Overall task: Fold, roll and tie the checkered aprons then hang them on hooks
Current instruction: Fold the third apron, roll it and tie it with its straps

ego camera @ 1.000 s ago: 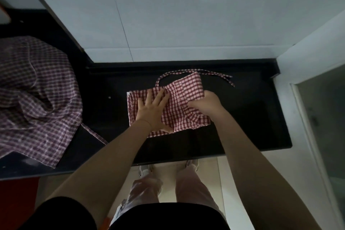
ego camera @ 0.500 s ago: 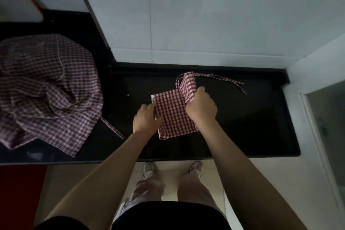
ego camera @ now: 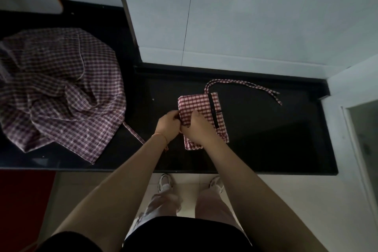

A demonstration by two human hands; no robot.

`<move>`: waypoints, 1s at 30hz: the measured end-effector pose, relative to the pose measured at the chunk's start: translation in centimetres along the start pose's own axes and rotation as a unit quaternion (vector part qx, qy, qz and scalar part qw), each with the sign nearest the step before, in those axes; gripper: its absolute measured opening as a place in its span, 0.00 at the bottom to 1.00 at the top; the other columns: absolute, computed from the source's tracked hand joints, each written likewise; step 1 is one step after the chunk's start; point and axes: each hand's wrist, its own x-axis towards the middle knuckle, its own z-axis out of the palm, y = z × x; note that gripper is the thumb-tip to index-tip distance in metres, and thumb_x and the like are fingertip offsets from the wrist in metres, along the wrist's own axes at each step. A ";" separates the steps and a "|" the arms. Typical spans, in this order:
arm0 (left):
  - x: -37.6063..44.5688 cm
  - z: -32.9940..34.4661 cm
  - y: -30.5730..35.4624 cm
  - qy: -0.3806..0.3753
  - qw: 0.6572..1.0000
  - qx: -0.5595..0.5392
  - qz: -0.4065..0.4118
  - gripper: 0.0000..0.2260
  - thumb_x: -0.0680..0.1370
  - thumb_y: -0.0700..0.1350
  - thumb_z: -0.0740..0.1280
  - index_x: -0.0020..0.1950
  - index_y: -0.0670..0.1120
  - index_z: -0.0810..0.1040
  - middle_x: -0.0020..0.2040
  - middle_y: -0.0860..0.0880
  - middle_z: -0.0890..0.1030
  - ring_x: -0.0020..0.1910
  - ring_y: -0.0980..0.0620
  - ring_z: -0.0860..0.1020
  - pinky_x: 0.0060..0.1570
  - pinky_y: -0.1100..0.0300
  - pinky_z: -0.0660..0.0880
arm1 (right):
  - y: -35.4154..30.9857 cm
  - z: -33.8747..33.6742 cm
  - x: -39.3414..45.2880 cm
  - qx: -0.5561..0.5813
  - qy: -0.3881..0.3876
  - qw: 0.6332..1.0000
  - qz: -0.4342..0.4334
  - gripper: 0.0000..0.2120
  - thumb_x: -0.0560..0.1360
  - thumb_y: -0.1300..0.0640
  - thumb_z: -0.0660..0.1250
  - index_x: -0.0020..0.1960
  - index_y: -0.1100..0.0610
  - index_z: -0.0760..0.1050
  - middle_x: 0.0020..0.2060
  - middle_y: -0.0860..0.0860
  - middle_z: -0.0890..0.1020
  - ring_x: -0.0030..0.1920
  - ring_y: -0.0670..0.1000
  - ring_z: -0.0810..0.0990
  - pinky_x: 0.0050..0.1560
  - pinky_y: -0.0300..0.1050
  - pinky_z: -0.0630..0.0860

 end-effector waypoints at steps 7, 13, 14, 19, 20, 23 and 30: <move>-0.8 3.7 2.7 0.122 0.915 0.239 0.301 0.21 0.80 0.40 0.59 0.74 0.42 0.66 0.76 0.43 0.64 0.78 0.45 0.58 0.77 0.48 0.56 | 1.5 -3.3 0.0 0.020 -0.074 0.997 0.019 0.05 0.82 0.57 0.61 0.51 0.53 0.75 0.45 0.50 0.79 0.47 0.51 0.79 0.48 0.46 0.76; 0.6 6.3 0.9 0.068 0.893 0.377 0.237 0.26 0.85 0.53 0.47 0.80 0.43 0.48 0.81 0.42 0.45 0.80 0.45 0.40 0.78 0.47 0.40 | 3.9 -5.5 0.5 0.007 0.207 0.978 -0.016 0.12 0.81 0.60 0.60 0.61 0.54 0.76 0.57 0.49 0.79 0.55 0.46 0.78 0.53 0.37 0.72; 0.8 6.3 0.4 0.066 0.883 0.400 0.234 0.29 0.84 0.57 0.44 0.81 0.43 0.44 0.81 0.42 0.42 0.79 0.44 0.38 0.78 0.46 0.40 | 4.2 -5.0 0.7 -0.015 0.246 0.968 -0.051 0.14 0.81 0.59 0.59 0.65 0.55 0.74 0.62 0.50 0.77 0.60 0.47 0.77 0.56 0.38 0.71; 1.6 6.6 -1.4 0.071 0.842 0.474 0.245 0.31 0.81 0.61 0.35 0.80 0.46 0.34 0.79 0.43 0.33 0.77 0.43 0.32 0.77 0.44 0.39 | 8.3 -0.1 2.6 -0.165 0.193 0.950 -0.184 0.25 0.85 0.50 0.47 0.80 0.55 0.56 0.80 0.51 0.55 0.80 0.51 0.48 0.77 0.58 0.58; 1.6 6.7 -1.7 0.066 0.843 0.470 0.255 0.31 0.82 0.61 0.38 0.80 0.48 0.34 0.79 0.44 0.33 0.77 0.43 0.31 0.77 0.44 0.39 | 9.3 0.7 2.7 -0.168 0.182 0.954 -0.168 0.26 0.85 0.49 0.45 0.81 0.54 0.53 0.81 0.50 0.52 0.80 0.50 0.45 0.77 0.59 0.58; 2.1 6.7 -2.0 0.055 0.847 0.459 0.263 0.30 0.83 0.61 0.43 0.80 0.54 0.35 0.79 0.47 0.33 0.77 0.44 0.29 0.76 0.45 0.35 | 10.6 1.7 3.2 -0.151 0.186 0.960 -0.144 0.26 0.84 0.49 0.42 0.81 0.52 0.50 0.81 0.48 0.51 0.80 0.48 0.44 0.77 0.60 0.55; 2.3 7.0 -1.8 0.057 0.849 0.467 0.239 0.32 0.80 0.65 0.43 0.79 0.54 0.34 0.79 0.47 0.33 0.77 0.44 0.29 0.77 0.44 0.36 | 9.9 1.1 3.0 -0.029 0.235 0.969 -0.065 0.31 0.83 0.45 0.55 0.80 0.57 0.53 0.79 0.58 0.56 0.79 0.57 0.56 0.76 0.53 0.61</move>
